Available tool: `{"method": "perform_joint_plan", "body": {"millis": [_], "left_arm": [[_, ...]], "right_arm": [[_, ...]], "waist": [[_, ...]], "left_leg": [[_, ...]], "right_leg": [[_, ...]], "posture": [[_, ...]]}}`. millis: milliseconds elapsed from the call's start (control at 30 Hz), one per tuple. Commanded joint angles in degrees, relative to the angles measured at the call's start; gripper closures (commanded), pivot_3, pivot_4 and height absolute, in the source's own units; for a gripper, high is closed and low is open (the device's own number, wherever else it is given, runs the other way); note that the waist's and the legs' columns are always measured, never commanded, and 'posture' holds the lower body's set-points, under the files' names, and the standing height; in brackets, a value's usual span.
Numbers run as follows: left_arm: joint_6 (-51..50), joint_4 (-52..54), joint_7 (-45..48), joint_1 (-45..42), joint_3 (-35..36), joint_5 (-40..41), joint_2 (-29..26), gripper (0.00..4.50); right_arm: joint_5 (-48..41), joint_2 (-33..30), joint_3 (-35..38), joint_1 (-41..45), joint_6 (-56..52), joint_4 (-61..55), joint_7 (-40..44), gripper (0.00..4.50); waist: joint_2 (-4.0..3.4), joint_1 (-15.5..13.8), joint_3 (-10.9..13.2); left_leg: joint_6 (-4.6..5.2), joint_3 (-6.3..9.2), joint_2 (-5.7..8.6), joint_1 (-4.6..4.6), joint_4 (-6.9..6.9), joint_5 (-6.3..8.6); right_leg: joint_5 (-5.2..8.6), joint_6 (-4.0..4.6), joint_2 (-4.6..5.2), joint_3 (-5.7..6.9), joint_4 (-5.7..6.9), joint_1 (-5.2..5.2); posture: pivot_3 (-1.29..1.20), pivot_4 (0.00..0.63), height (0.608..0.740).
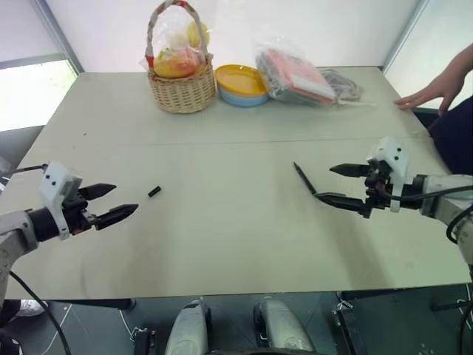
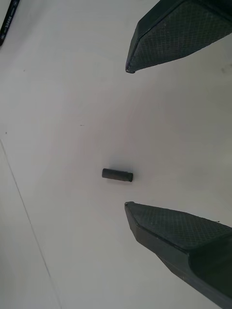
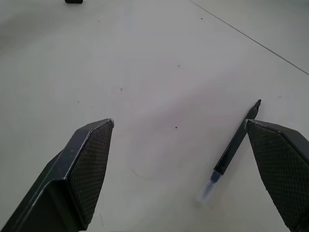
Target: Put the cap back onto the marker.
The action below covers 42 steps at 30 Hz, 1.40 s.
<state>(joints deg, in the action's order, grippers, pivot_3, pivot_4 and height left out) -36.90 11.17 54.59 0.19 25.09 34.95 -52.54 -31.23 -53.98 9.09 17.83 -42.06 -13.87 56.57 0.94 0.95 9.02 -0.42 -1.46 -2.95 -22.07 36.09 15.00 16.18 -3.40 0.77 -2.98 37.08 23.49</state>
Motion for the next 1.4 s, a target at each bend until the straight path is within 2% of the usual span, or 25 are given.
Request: {"method": "perform_joint_plan", "body": {"millis": [33, 133, 367, 467, 600, 800, 933, 1167, 1400], "left_arm": [[1.7, -0.5, 0.5, -1.7, 0.2, -0.1, -0.1, 0.04], [3.7, -1.5, 1.4, -3.8, -1.5, -1.0, 0.0, 0.04], [4.7, -3.3, 8.5, -20.6, -15.3, -1.2, 1.6, 0.04], [7.0, -8.0, 13.1, -27.5, -22.2, -4.0, 3.7, 0.04], [11.0, -15.2, 15.1, -32.8, -26.8, -7.8, 7.5, 0.04], [14.6, -21.3, 16.6, -35.8, -29.2, -10.8, 12.0, 0.04], [16.3, -23.3, 17.2, -36.6, -29.7, -12.4, 13.8, 0.04], [17.3, -24.4, 16.8, -36.8, -29.3, -13.3, 15.0, 0.04], [17.7, -23.5, 15.5, -34.8, -28.2, -13.2, 14.9, 0.04]], "right_arm": [[-0.2, 0.0, 0.4, 1.6, 0.6, -0.7, -0.2, 0.00], [0.0, 0.0, 0.1, 2.2, 0.6, -0.1, -0.2, 0.00], [1.2, 0.3, -1.6, 4.7, 0.8, 2.8, -0.4, 0.00], [2.0, 1.6, -2.3, 6.1, -0.6, 4.4, -2.9, 0.00], [6.3, 4.4, -4.0, 8.5, -0.2, 7.0, -9.3, 0.00], [14.4, 14.5, -7.6, 14.5, -2.8, 14.3, -24.2, 0.00], [17.3, 20.2, -8.4, 17.5, -3.7, 19.3, -29.8, 0.00], [20.4, 25.0, -9.3, 18.5, -6.0, 22.3, -35.0, 0.00], [20.7, 28.3, -8.3, 15.2, -11.7, 16.8, -39.7, 0.00]], "waist": [[0.00, 0.0, 0.0], [0.00, 0.0, 0.0], [0.02, -0.3, 0.0], [0.00, -0.1, 0.0], [-0.01, 0.3, 0.0], [-0.01, 0.2, 0.0], [-0.02, 0.0, 0.0], [-0.02, -0.1, 0.0], [-0.04, 0.2, 0.0]], "left_leg": [[0.00, 0.00, 0.00, 0.00, 0.00, 0.00], [0.00, -0.01, 0.01, 0.00, 0.01, 0.00], [0.00, 0.00, 0.12, -0.07, 0.12, 0.00], [0.00, -0.04, 0.16, -0.07, 0.12, 0.00], [0.01, -0.03, 0.12, -0.04, 0.09, -0.01], [0.02, 0.04, 0.06, -0.11, 0.08, -0.01], [0.01, 0.02, 0.11, -0.19, 0.09, -0.01], [0.01, 0.03, 0.12, -0.27, 0.08, -0.01], [0.01, 0.06, 0.11, -0.25, 0.07, -0.01]], "right_leg": [[0.00, 0.00, -0.02, 0.00, 0.00, 0.00], [0.00, 0.00, -0.05, 0.00, 0.00, 0.00], [-0.01, -0.01, -0.08, 0.00, 0.00, -0.04], [-0.05, -0.09, -0.11, 0.00, 0.00, -0.04], [-0.13, -0.23, -0.25, -0.02, 0.07, 0.01], [-0.14, -0.24, -0.36, -0.02, 0.16, 0.12], [-0.14, -0.25, -0.29, -0.02, 0.16, 0.15], [-0.14, -0.26, -0.25, 0.00, 0.13, 0.19], [-0.15, -0.26, -0.26, 0.00, 0.18, 0.20]], "posture": [[0.00, 0.150, 0.740], [0.00, 0.150, 0.740], [0.00, 0.150, 0.740], [0.00, 0.150, 0.740], [0.00, 0.150, 0.740], [0.00, 0.150, 0.740], [0.00, 0.150, 0.740], [0.00, 0.150, 0.740], [0.00, 0.150, 0.740]]}}
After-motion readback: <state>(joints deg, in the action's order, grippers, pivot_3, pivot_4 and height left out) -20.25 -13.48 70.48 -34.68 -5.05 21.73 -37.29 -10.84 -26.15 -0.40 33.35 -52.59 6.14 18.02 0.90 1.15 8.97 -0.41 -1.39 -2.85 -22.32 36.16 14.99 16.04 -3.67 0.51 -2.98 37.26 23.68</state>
